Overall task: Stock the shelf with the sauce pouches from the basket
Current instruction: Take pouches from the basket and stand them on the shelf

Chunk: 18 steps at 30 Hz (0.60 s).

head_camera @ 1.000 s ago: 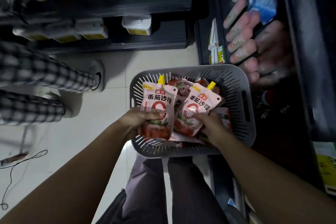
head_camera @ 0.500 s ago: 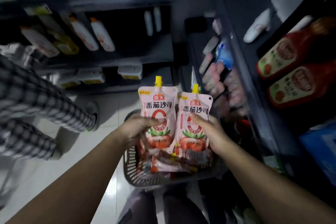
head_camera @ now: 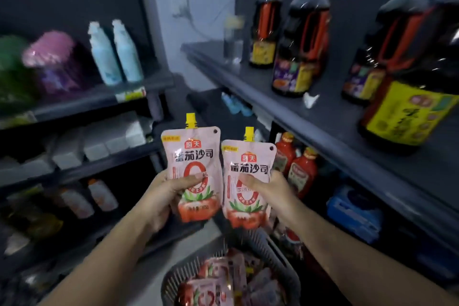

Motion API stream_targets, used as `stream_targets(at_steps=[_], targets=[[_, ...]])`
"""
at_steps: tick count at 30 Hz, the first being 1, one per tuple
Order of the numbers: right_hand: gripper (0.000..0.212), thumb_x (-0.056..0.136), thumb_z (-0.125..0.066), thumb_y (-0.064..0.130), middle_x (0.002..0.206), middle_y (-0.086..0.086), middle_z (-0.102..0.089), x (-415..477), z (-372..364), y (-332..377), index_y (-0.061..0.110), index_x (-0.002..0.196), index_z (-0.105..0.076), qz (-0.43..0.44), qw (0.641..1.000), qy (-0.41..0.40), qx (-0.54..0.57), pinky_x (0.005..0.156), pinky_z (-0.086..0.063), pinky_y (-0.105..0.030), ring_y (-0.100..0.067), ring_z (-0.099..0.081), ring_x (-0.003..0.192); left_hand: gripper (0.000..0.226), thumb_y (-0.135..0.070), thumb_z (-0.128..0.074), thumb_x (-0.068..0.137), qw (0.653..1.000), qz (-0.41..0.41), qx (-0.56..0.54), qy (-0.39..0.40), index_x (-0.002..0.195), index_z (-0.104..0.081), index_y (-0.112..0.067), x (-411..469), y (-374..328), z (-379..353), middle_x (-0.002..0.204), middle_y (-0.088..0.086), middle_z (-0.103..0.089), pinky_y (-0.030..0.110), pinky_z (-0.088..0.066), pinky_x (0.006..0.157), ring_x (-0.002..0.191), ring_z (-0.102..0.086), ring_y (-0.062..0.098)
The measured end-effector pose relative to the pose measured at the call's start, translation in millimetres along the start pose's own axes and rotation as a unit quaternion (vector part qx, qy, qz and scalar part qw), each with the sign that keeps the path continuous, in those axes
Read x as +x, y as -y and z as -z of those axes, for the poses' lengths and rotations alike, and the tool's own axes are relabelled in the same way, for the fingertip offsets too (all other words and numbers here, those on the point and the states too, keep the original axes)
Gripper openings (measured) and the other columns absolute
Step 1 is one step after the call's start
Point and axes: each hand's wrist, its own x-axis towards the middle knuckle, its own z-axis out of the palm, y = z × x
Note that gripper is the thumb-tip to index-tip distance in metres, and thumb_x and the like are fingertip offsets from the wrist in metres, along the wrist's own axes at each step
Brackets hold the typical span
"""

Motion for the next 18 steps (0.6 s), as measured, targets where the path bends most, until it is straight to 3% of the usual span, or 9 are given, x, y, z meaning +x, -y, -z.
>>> stream_targets(at_steps=[3,9,12,15,18], targets=[[0.012,0.081,-0.067,0.004,0.081,0.005,-0.070,-24,1,36,0.012,0.090,-0.067,0.050,0.998,-0.031,0.015,0.058,-0.054,-0.015,-0.001,-0.069,0.063,0.032,-0.016,-0.069,0.063,0.999,-0.047,0.004,0.026,0.095,-0.068,-0.008,-14,-31,-16,0.081,0.013,-0.075,0.035,-0.059,0.057,0.065,-0.072,0.024],[0.014,0.083,-0.066,0.004,0.083,0.006,-0.070,-92,18,101,0.014,0.092,-0.067,0.138,0.985,-0.099,-0.024,0.069,-0.057,-0.019,-0.004,-0.068,0.070,0.015,-0.013,-0.065,0.078,0.987,-0.119,0.016,0.103,0.093,-0.068,-0.011,-34,-76,-65,0.079,0.007,-0.076,0.034,-0.060,0.057,0.063,-0.072,0.019],[0.019,0.082,-0.069,0.009,0.096,-0.003,-0.070,-131,36,124,0.012,0.100,-0.065,0.157,0.974,-0.154,-0.047,0.076,-0.057,-0.026,-0.013,-0.068,0.081,0.022,-0.015,-0.067,0.071,0.977,-0.133,0.029,0.167,0.093,-0.068,-0.014,-46,-88,-100,0.081,0.004,-0.076,0.036,-0.060,0.064,0.065,-0.072,0.017],[0.015,0.082,-0.069,0.010,0.091,0.001,-0.072,-171,59,141,0.016,0.096,-0.066,0.170,0.966,-0.183,-0.064,0.076,-0.058,-0.028,-0.014,-0.070,0.082,0.029,-0.017,-0.070,0.065,0.962,-0.134,0.034,0.237,0.094,-0.069,-0.015,-63,-91,-141,0.087,0.007,-0.076,0.039,-0.059,0.071,0.070,-0.073,0.020],[0.010,0.083,-0.067,0.009,0.079,0.006,-0.073,-212,85,156,0.017,0.089,-0.066,0.183,0.956,-0.216,-0.075,0.065,-0.057,-0.022,-0.008,-0.071,0.072,0.016,-0.012,-0.066,0.076,0.946,-0.135,0.035,0.292,0.092,-0.068,-0.014,-81,-88,-187,0.080,0.005,-0.076,0.025,-0.057,0.051,0.061,-0.072,0.016]])
